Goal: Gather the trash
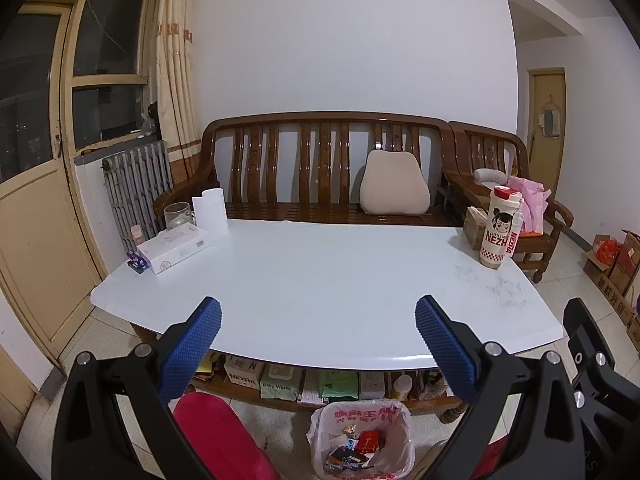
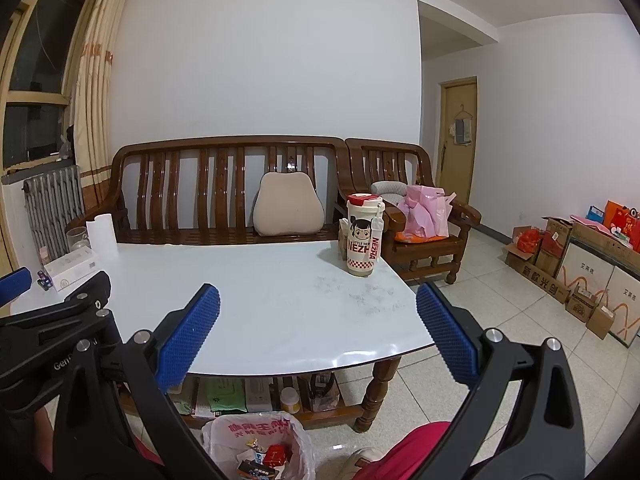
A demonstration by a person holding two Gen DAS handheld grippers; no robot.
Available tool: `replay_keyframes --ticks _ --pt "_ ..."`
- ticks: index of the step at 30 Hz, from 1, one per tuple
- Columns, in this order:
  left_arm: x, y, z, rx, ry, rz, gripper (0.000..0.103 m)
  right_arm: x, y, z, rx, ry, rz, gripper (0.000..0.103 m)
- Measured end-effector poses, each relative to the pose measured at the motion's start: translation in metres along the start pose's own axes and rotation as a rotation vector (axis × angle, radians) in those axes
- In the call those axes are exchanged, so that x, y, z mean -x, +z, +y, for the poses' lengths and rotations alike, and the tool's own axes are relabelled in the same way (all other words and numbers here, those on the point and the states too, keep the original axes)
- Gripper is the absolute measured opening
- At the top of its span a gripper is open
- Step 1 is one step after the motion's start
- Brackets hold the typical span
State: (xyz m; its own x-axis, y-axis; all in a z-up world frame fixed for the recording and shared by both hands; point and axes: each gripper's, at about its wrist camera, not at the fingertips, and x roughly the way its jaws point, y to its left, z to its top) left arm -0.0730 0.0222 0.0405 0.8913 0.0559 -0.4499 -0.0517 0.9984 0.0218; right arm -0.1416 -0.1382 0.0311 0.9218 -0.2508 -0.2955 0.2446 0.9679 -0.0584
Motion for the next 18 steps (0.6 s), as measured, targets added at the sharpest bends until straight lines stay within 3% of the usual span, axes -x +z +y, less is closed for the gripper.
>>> replay_keyframes --ticks 18 --pt "-0.0085 -0.0024 0.0031 -0.03 -0.014 0.029 0.095 -0.0047 -0.0093 0.0001 -0.01 0.004 0.002 0.096"
